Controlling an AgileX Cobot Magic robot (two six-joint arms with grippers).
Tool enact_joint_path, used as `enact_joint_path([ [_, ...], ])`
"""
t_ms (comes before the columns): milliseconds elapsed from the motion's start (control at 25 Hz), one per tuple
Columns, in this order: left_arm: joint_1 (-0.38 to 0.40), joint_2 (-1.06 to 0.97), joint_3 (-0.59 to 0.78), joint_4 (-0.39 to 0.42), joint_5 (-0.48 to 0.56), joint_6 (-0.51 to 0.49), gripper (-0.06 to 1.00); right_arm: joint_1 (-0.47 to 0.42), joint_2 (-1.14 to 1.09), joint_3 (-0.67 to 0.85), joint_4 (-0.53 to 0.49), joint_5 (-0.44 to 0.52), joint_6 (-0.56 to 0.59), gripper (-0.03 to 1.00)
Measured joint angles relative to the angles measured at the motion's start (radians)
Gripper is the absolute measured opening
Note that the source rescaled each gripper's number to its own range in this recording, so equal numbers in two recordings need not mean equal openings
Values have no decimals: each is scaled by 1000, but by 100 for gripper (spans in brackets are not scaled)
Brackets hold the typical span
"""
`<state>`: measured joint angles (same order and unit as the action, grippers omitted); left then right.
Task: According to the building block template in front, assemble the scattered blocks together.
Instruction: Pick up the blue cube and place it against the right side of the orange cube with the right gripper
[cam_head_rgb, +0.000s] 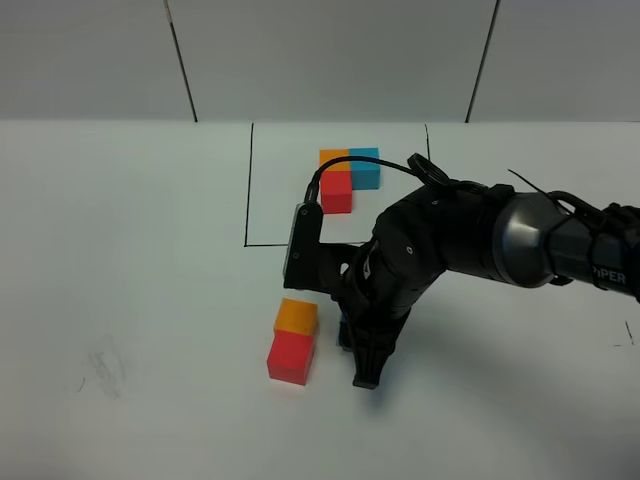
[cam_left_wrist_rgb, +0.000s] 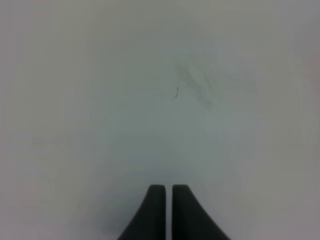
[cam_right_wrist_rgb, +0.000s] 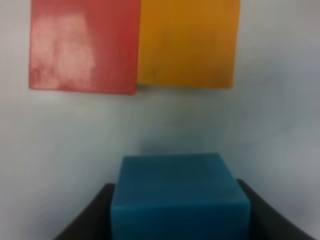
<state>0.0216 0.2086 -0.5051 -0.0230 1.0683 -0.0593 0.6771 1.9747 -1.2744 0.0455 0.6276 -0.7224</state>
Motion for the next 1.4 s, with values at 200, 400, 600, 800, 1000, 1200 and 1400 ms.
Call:
enact_joint_path([
  [200, 0, 0, 0, 0, 0, 0, 1, 4, 13, -23, 0, -1, 0, 59],
  [400, 0, 0, 0, 0, 0, 0, 1, 4, 32, -40, -1, 6, 0, 59],
  [600, 0, 0, 0, 1, 0, 0, 1, 4, 49, -72, 0, 18, 0, 59],
  [800, 0, 0, 0, 1, 0, -1, 1, 7, 70, -90, -2, 29, 0, 59],
  [1000, 0, 0, 0, 2, 0, -1, 1, 14, 79, -91, -2, 34, 0, 59],
  [1200, 0, 0, 0, 4, 0, -1, 1, 14, 79, -91, -2, 34, 0, 59],
  [1400, 0, 0, 0, 4, 0, -3, 1, 14, 79, -91, -2, 34, 0, 59],
])
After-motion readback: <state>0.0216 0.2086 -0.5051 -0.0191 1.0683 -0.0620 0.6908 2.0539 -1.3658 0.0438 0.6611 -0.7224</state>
